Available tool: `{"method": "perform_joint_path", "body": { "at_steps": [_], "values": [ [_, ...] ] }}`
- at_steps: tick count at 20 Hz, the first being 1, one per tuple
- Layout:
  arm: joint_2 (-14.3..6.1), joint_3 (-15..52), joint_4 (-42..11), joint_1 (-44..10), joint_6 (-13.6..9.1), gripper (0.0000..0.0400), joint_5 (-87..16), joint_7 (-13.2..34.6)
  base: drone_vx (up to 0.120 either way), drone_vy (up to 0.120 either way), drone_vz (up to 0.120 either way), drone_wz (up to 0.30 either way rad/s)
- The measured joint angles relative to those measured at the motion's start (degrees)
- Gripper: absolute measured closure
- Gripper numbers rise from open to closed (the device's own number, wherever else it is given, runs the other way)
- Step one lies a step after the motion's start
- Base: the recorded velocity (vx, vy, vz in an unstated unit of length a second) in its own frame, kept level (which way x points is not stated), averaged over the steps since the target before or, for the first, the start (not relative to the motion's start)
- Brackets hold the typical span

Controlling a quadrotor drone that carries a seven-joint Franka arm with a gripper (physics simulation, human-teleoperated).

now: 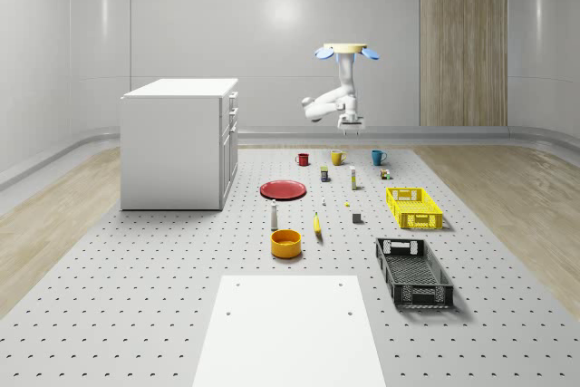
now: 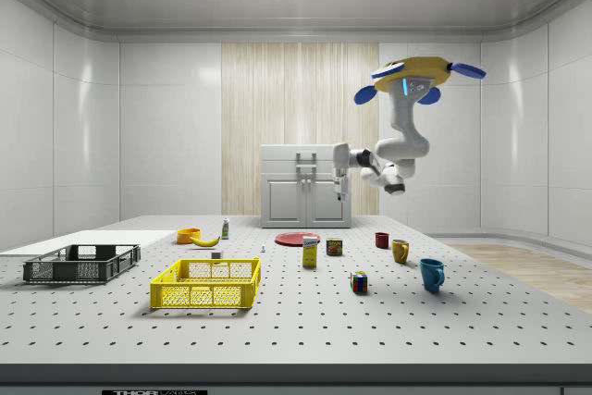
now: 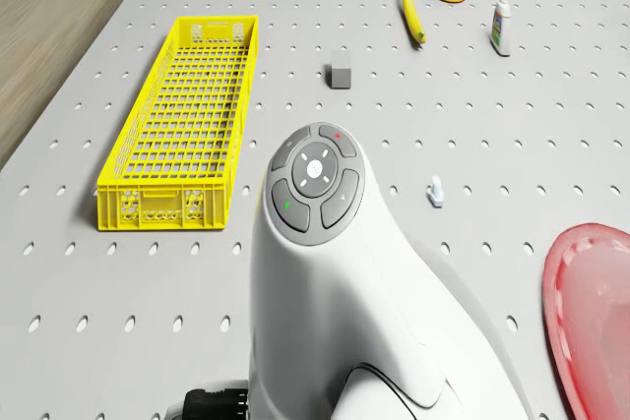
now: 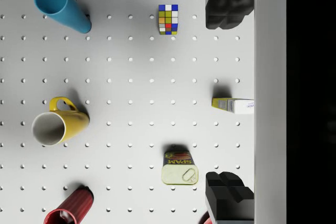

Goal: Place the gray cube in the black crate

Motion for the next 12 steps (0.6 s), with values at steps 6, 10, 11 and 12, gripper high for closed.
{"method": "perform_joint_path", "body": {
  "at_steps": [6,10,11,12],
  "values": [
    [-1.77,0.62,0.12,-0.70,1.54,0.0000,0.92,0.64,0.120,0.000,-0.047,0.000],
    [-2.90,0.98,0.21,-1.10,2.56,0.0000,1.51,1.02,0.120,0.000,0.000,0.000],
    [-3.18,1.06,0.23,-1.19,2.81,0.0000,1.65,1.11,0.120,0.000,0.000,0.000],
    [-3.45,1.15,0.25,-1.29,3.06,0.0000,1.80,1.19,0.120,0.000,0.000,0.000]
  ]
}}
